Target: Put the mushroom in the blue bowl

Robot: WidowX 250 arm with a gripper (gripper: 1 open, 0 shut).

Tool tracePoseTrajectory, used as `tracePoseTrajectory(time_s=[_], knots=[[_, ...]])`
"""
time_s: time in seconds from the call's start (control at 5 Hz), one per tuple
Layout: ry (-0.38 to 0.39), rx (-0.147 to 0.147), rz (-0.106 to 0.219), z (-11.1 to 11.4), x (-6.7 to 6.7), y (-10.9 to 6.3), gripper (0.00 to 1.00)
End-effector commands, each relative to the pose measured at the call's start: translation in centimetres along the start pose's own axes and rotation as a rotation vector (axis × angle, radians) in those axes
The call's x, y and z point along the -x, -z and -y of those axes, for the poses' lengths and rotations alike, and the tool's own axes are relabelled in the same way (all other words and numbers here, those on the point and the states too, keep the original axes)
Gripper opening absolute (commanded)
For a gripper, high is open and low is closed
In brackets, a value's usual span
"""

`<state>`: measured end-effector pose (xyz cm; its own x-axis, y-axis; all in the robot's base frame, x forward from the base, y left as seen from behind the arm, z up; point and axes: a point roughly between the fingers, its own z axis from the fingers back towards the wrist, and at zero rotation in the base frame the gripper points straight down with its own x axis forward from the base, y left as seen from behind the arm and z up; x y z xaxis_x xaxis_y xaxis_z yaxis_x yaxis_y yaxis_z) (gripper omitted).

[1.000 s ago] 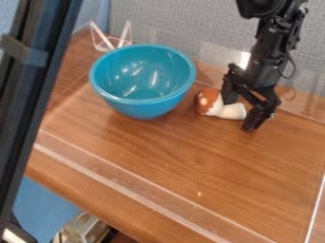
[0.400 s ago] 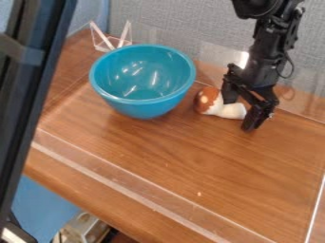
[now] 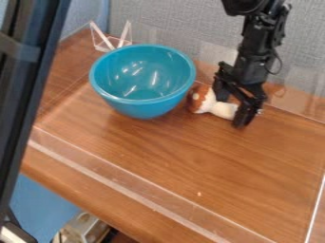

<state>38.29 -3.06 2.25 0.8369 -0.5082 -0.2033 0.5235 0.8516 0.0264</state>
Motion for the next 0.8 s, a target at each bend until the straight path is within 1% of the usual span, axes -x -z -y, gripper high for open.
tracePoseTrajectory(time_s=[0.0,0.2,0.6], knots=[[-0.027,-0.008,-0.002,-2.1,-0.1,-0.4,1.00],[-0.042,-0.006,-0.006,-2.8,-0.6,-0.9,0.00],[0.135,-0.052,0.069,-2.8,0.5,-5.5,0.00]])
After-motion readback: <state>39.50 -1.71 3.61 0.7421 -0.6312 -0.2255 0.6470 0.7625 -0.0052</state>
